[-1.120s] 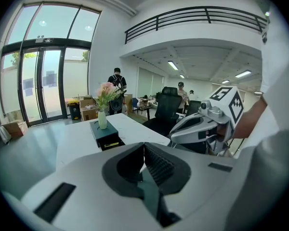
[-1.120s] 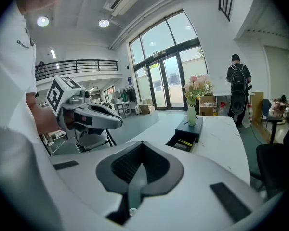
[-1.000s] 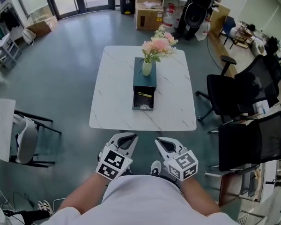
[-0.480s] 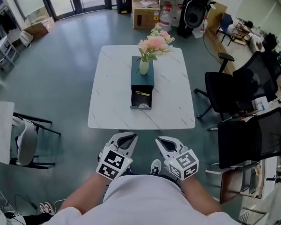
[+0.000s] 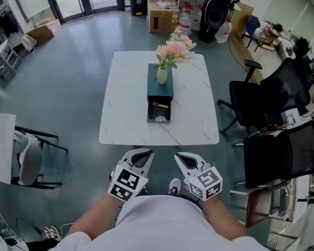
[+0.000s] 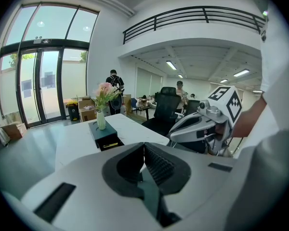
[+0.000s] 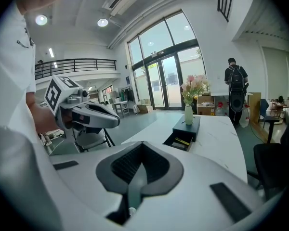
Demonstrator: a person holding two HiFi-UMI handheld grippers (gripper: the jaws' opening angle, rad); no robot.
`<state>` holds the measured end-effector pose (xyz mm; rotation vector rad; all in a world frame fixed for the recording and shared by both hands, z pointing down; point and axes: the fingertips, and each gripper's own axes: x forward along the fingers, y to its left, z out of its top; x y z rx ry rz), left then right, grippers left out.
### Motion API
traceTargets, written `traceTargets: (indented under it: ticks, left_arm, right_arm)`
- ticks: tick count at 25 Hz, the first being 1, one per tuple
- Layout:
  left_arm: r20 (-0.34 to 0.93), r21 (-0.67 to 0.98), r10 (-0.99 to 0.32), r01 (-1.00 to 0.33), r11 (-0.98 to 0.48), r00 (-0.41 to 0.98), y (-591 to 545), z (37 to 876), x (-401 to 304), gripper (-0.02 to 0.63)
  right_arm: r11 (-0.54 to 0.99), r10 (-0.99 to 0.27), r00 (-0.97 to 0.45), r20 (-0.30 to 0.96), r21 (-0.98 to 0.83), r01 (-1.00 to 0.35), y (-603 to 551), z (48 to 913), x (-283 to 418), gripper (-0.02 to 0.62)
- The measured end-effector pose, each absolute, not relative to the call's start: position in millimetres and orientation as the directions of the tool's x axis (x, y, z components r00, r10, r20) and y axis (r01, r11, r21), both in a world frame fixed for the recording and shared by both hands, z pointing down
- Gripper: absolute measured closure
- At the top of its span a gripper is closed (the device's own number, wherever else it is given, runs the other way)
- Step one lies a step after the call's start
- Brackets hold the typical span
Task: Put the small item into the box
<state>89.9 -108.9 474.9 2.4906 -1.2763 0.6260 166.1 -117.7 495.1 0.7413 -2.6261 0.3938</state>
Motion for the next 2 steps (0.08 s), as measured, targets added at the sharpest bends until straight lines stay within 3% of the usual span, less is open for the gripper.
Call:
traceTargets:
  ticks: [2]
  left_arm:
    - [0.491, 0.044, -0.7, -0.817, -0.575, 0.519, -109.8, 474.9, 88.7, 0.591]
  right_arm:
    - [0.821, -0.44, -0.787, 0.431, -0.162, -0.548, -118.2, 495.8, 164.2, 0.58]
